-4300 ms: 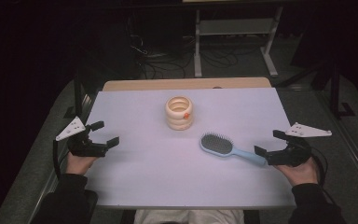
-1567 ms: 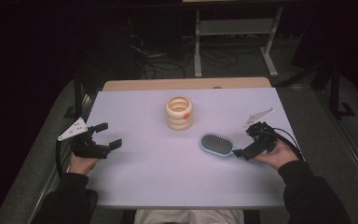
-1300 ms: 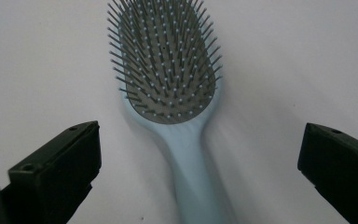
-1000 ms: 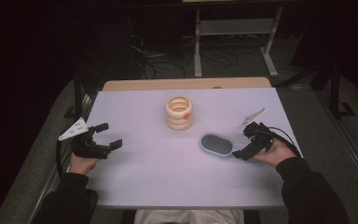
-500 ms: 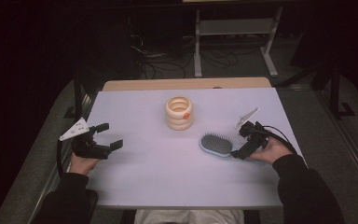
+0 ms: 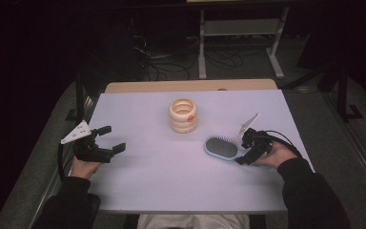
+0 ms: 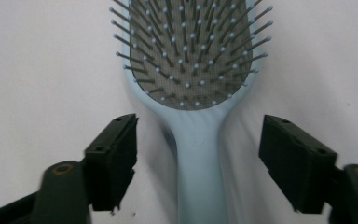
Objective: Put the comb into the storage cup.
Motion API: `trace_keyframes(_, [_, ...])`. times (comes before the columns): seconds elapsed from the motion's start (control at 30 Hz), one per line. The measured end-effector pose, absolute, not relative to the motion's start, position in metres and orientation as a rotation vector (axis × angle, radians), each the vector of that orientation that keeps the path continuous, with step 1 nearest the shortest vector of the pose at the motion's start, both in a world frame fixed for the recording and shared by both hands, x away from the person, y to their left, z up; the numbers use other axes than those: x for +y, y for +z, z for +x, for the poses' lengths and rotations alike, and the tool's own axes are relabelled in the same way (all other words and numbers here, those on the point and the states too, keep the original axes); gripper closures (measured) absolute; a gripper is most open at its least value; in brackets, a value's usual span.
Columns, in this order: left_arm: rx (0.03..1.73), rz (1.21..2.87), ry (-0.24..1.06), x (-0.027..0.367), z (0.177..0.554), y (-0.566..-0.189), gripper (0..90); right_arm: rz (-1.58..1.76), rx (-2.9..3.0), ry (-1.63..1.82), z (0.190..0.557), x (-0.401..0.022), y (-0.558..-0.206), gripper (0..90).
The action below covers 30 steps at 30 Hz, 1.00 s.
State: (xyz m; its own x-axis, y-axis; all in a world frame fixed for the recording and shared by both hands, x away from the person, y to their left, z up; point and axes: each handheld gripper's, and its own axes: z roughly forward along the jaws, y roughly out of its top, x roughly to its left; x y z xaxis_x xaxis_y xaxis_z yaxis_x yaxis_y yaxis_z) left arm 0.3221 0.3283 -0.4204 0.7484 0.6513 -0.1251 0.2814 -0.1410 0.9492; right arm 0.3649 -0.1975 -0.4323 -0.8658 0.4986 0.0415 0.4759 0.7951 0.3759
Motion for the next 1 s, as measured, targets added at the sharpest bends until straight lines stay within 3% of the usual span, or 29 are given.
trace_keyframes(0.47, [0.741, 1.730, 0.378, 0.3281, 0.3221, -0.4205, 0.0, 0.742, 2.927, 0.537, 0.3626, -0.1954, -0.4355, 62.8])
trace_keyframes(1.0, [0.740, 1.733, 0.375, 0.3279, 0.3221, -0.4205, 0.0, 0.723, 2.903, 0.585, 0.3603, -0.2003, -0.4343, 67.6])
